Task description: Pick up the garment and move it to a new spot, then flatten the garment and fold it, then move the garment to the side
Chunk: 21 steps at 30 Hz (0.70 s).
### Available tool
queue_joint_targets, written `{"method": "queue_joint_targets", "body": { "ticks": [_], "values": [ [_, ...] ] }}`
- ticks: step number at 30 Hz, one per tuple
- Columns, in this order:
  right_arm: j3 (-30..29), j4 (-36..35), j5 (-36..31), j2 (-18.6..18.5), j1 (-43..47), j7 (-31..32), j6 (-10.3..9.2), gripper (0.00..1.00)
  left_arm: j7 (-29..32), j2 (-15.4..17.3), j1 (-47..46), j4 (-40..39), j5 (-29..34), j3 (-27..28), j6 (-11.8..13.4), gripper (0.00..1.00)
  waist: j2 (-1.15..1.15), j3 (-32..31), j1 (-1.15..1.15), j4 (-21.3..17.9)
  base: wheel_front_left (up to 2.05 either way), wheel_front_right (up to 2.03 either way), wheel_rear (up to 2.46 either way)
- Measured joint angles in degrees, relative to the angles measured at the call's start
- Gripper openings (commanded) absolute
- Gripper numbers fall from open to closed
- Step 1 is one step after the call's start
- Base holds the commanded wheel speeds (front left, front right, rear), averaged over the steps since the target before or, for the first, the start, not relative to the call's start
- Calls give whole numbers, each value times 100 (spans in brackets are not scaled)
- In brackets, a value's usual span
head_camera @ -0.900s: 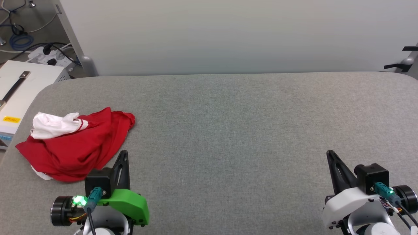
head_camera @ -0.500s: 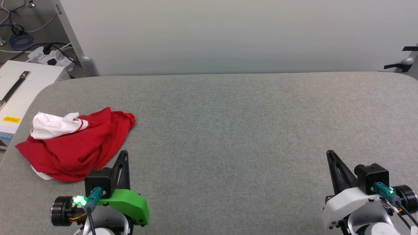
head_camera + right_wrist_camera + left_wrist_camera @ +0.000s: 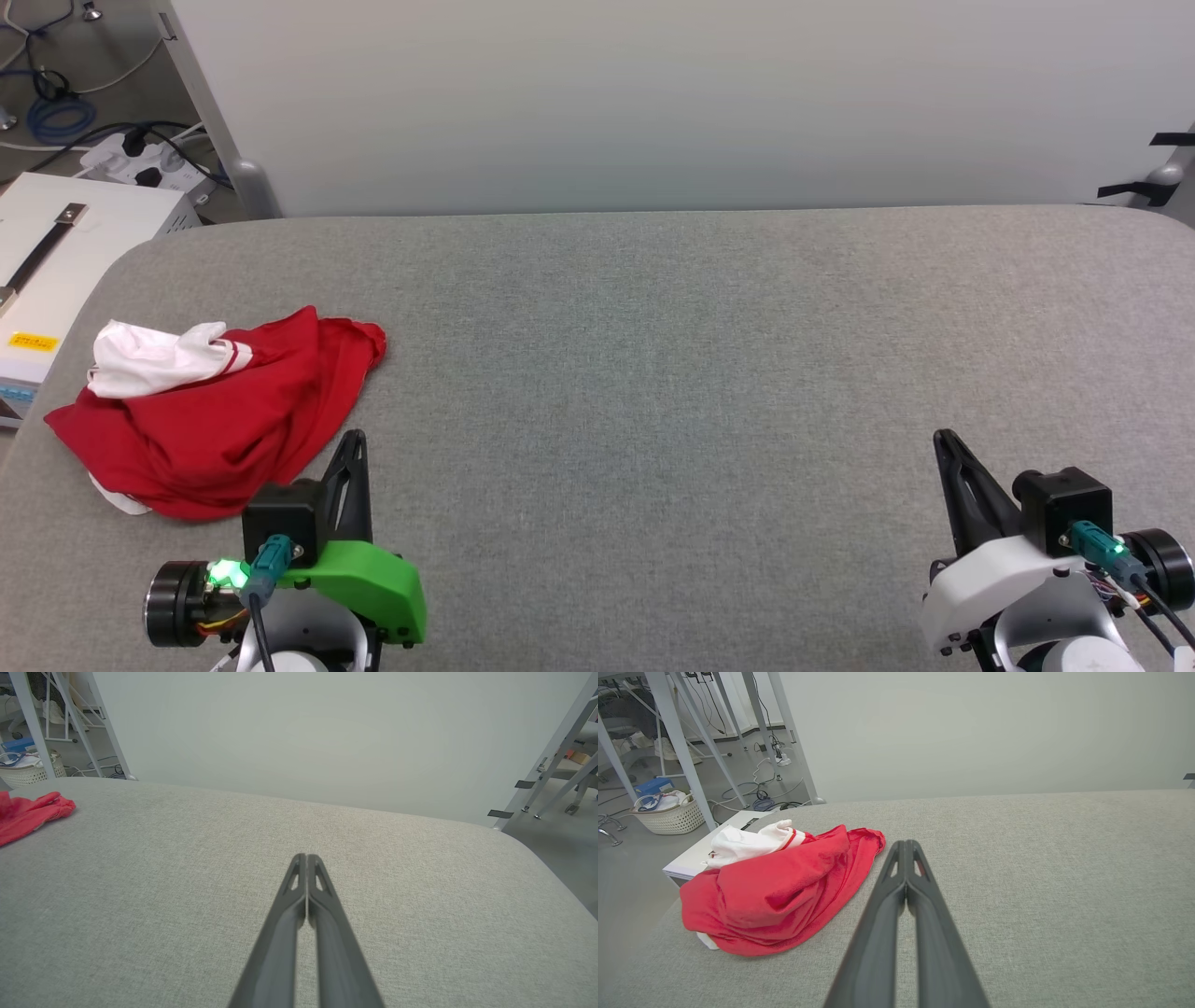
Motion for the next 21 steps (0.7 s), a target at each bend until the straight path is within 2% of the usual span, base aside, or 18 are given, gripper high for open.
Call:
{"method": "queue_joint_targets", "body": {
  "ticks": [21],
  "values": [
    [0,0,0,0,0,0,0,0,0,0,0,0,0,0,0,0,0,0,0,0,0,0,0]
  ]
}}
